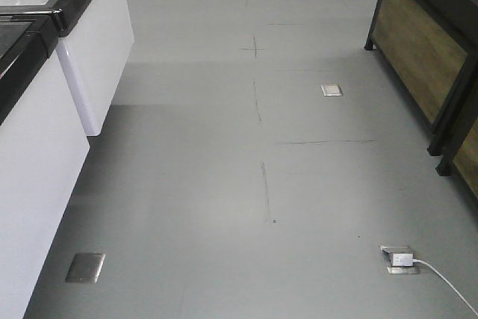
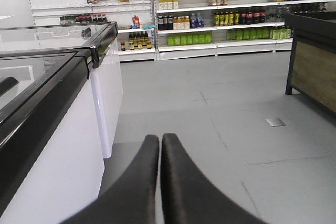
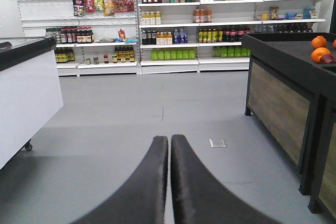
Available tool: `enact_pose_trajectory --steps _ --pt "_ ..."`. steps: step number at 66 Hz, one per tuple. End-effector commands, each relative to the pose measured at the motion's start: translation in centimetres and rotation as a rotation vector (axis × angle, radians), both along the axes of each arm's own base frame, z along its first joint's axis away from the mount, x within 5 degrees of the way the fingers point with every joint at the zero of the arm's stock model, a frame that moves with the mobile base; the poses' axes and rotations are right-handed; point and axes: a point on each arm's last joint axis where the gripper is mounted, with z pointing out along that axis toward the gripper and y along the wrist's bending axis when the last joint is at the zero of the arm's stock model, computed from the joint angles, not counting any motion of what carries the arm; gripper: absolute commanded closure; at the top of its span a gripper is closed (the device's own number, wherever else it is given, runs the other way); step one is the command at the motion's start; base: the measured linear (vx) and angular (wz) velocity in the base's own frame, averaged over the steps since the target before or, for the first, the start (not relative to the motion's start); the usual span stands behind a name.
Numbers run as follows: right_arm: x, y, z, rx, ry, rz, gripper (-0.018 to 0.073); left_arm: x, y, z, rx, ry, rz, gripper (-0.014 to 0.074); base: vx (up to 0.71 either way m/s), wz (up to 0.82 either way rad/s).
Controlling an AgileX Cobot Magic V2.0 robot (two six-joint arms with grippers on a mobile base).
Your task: Left arm holds basket, right arm returns cookies
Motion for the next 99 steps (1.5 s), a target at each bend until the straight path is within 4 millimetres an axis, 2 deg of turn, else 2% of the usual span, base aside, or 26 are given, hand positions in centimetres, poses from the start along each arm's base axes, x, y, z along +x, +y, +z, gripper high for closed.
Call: enact_pose_trajectory --steps 1,41,48,53,62,68,76,88,99 --pt "-0.1 0.0 0.6 -0.011 -0.079 -0.001 0.0567 -0.3 0.0 1.8 -0.004 -0.118 -0.006 0.0605 0.00 0.00" --pt "-0.1 0.0 0.6 -0.011 -0.079 -0.001 0.0567 -0.3 -0.1 2.0 -0.012 -0.140 -0.007 0.0604 0.00 0.00" --pt "-0.1 0.0 0.6 -0.011 -0.079 -0.001 0.0567 -0.4 -0.1 2.5 -0.117 -0.170 -0.014 0.0604 0.00 0.00" --pt "-0.1 0.0 0.6 -0.011 -0.079 -0.001 0.0567 -0.7 -0.1 3.9 -0.186 -0.207 -0.021 0.0604 0.00 0.00" --pt "-0.1 0.0 0.6 -0.011 -0.079 -0.001 0.0567 -1.3 0.0 7.7 -0.153 -0.264 -0.021 0.0604 0.00 0.00" --pt "-0.1 0.0 0.6 -0.011 -0.079 -0.001 0.0567 -0.8 0.0 10.1 -0.127 -0.214 -0.012 0.0604 0.00 0.00" --pt "-0.1 0.0 0.6 -0.011 -0.079 -0.001 0.0567 0.8 0.1 12.6 -0.100 -0.102 0.005 0.0603 0.00 0.00" --pt "-0.1 0.0 0.6 -0.011 -0.079 -0.001 0.0567 3.7 0.1 14.4 -0.073 0.027 0.017 0.0603 0.00 0.00" --pt "-0.1 0.0 0.6 -0.011 -0.079 -0.001 0.0567 5.2 0.0 14.0 -0.072 0.062 0.015 0.0603 0.00 0.00"
